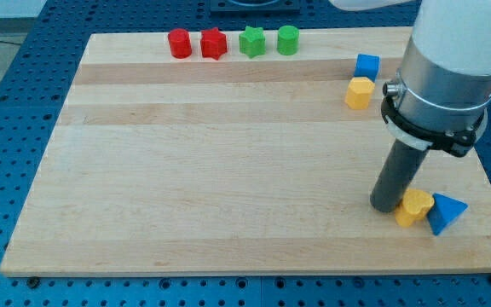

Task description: Push the yellow hexagon to the bottom using blue cube

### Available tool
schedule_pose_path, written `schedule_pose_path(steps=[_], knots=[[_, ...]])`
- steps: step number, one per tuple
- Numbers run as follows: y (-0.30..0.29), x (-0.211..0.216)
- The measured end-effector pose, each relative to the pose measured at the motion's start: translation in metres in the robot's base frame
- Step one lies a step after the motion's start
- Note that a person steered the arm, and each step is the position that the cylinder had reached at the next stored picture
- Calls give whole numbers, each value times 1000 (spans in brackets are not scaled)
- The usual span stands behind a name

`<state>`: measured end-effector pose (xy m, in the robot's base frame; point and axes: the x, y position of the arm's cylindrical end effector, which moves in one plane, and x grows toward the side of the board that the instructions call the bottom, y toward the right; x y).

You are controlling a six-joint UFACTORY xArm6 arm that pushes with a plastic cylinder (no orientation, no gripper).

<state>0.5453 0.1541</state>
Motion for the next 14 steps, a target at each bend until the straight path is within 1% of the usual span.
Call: schedule_pose_path(steps=[1,2,4,5,6,7,8,9,10,11,13,14], knots=[[-1,-2],[-1,-37],[36,-137],[64,-193],[75,-254],[42,-291],[25,-284],[35,-260],[32,-241],[10,-233],[8,-168],[-6,-134]])
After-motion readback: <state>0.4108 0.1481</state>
